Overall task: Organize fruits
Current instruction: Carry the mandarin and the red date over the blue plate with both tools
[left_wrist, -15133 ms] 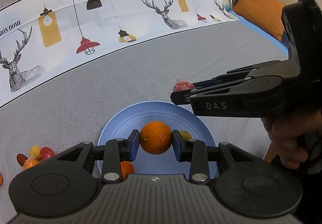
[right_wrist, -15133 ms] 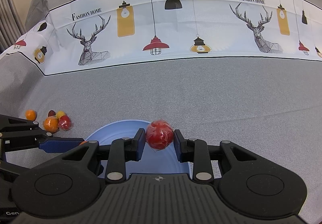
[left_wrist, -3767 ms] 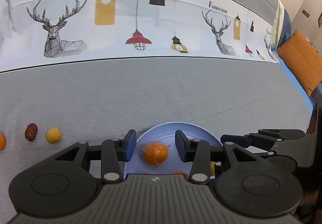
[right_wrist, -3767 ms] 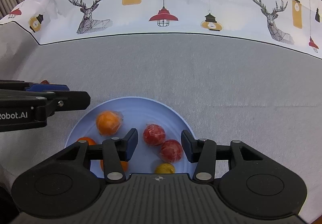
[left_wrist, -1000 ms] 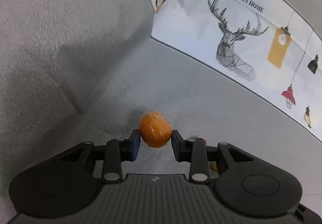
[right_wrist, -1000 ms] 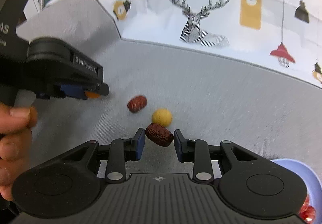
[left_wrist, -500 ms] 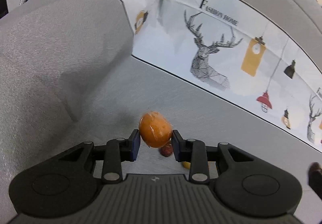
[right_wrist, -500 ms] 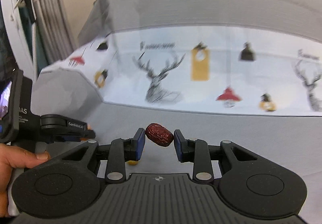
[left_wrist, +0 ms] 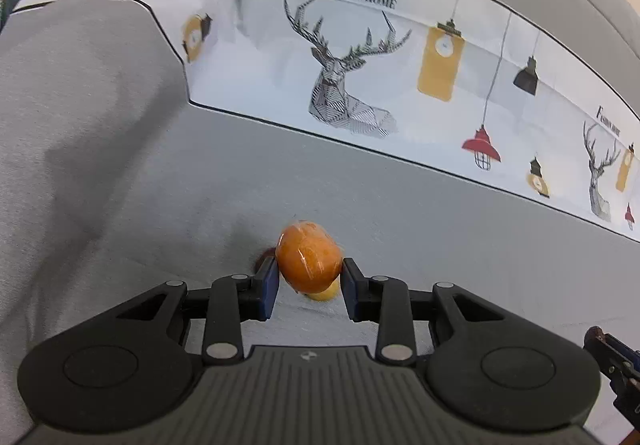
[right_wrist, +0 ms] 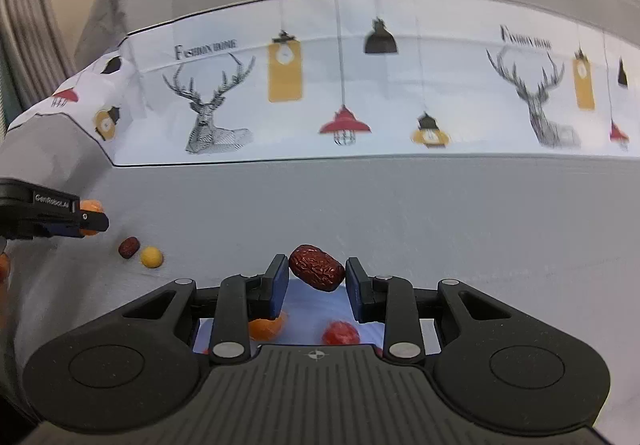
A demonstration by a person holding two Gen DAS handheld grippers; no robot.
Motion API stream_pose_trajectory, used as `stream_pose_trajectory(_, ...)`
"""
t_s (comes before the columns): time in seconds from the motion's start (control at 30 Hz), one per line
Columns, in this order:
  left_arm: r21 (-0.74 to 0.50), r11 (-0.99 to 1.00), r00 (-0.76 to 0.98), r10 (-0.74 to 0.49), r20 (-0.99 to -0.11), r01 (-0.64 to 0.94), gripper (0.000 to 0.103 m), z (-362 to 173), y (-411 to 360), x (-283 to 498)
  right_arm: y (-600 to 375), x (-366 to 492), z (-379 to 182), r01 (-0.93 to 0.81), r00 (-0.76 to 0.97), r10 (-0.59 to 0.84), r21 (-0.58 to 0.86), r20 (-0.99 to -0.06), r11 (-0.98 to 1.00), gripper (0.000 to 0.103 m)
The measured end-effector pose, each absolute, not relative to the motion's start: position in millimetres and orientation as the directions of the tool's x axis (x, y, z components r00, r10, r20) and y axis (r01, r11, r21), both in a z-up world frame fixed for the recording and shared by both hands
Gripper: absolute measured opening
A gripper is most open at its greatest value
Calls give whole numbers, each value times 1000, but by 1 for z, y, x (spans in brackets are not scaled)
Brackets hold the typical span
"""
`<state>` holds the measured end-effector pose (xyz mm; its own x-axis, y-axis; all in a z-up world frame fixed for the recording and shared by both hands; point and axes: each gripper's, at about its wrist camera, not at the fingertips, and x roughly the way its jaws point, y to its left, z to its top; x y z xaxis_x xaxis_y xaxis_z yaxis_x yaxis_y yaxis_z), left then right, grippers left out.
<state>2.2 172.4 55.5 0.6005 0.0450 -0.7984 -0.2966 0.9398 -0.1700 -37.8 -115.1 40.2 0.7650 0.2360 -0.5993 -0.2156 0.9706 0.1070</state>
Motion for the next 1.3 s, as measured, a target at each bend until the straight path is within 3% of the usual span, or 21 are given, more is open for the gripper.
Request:
stream_pose_trajectory(0.5,-160,974,548,-46,-835,-161,37,38,140,9,-127,-32,34,-174,765,202,105,-612,979,33)
stream_pose_trajectory(1.3,-163,977,544,-63,-837,-138,37,36,137,10,-126,-31,31,-179,762,209,110,-613,978,33)
